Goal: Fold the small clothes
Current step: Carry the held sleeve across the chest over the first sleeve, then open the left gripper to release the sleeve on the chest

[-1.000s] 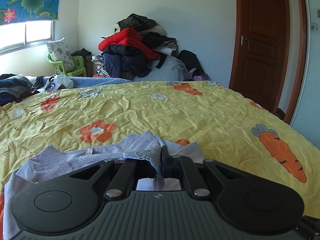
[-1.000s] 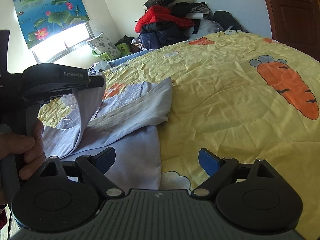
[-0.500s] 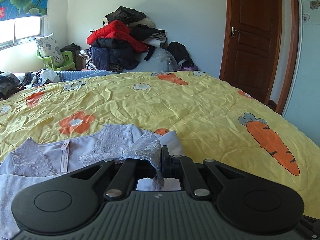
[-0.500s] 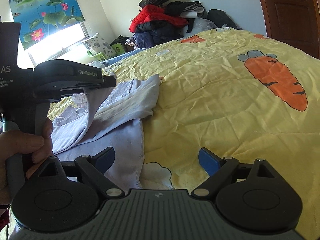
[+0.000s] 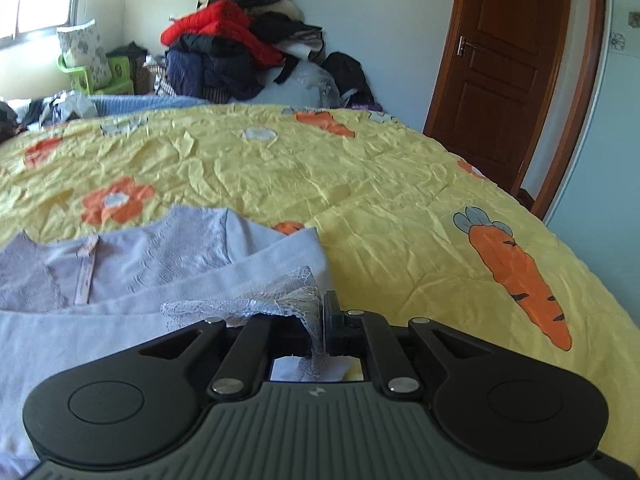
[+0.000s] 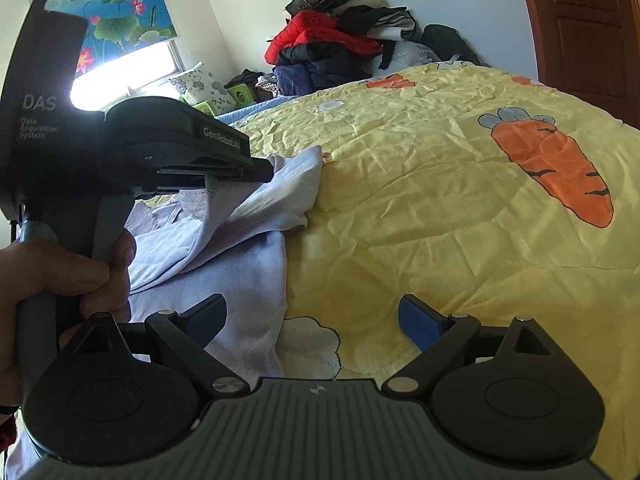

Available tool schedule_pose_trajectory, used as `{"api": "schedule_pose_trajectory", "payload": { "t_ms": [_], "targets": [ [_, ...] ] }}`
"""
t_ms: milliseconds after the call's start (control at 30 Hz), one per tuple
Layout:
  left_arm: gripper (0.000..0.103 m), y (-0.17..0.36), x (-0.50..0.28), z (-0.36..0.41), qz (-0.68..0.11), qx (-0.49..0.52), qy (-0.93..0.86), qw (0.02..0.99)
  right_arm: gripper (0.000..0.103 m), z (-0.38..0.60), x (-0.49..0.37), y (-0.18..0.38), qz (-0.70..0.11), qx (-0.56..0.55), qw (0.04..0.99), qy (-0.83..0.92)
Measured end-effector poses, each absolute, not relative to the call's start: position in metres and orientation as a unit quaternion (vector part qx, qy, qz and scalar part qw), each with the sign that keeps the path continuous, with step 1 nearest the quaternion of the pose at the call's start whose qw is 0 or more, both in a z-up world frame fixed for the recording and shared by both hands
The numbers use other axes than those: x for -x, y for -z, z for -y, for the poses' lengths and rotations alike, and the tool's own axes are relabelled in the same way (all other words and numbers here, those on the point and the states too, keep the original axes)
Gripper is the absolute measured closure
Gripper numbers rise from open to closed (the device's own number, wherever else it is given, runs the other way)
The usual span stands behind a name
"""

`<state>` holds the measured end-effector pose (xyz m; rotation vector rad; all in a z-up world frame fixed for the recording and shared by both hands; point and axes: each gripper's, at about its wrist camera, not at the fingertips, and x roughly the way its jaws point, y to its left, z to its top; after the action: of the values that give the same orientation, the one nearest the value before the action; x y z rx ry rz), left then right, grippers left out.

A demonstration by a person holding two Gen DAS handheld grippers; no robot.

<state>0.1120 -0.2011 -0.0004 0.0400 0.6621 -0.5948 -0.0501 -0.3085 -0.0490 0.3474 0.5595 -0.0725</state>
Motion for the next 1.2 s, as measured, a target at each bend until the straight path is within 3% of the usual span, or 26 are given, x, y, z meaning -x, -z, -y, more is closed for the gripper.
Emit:
{"api": "schedule_pose_trajectory", "payload": {
  "t_ms": [33,67,133,167,200,467,733,767,967,1200],
  "targets": [
    [0.091,0.0,-0.112,0.201,-0.325,-0.015,0.292,0.9,0.008,0.308,0.051,0.049,-0.275,-0.17,0.946,0.036],
    [0.08,-0.002,-0.111,0.202,-0.326,-0.012,0.298,0.897,0.008,0.309,0.051,0.049,-0.275,-0.169,0.946,0.036],
    [0.051,-0.006,-0.109,0.203,-0.322,-0.008,0.313,0.893,0.008,0.308,0.051,0.049,-0.275,-0.167,0.946,0.035],
    [0.029,-0.009,-0.106,0.204,-0.313,-0.007,0.319,0.895,0.008,0.308,0.052,0.049,-0.275,-0.166,0.946,0.036],
    [0.02,-0.013,-0.102,0.205,-0.296,-0.012,0.319,0.9,0.008,0.308,0.052,0.049,-0.274,-0.168,0.946,0.038],
    [0.02,-0.048,-0.094,0.194,-0.233,-0.032,0.314,0.92,0.008,0.311,0.056,0.045,-0.268,-0.17,0.947,0.046],
    [0.017,-0.079,-0.116,0.124,-0.235,0.084,0.3,0.921,0.009,0.305,0.053,0.034,-0.24,-0.168,0.954,0.056],
    [0.013,-0.078,-0.117,0.117,-0.235,0.071,0.277,0.929,0.009,0.302,0.052,0.03,-0.237,-0.16,0.957,0.044],
    [0.013,-0.034,-0.126,0.066,-0.266,-0.016,0.122,0.956,0.009,0.277,0.024,0.01,-0.214,-0.125,0.966,-0.069],
    [0.013,0.013,-0.131,0.015,-0.319,-0.021,0.055,0.946,0.009,0.261,-0.03,0.02,-0.274,-0.134,0.947,-0.096]
  ]
}}
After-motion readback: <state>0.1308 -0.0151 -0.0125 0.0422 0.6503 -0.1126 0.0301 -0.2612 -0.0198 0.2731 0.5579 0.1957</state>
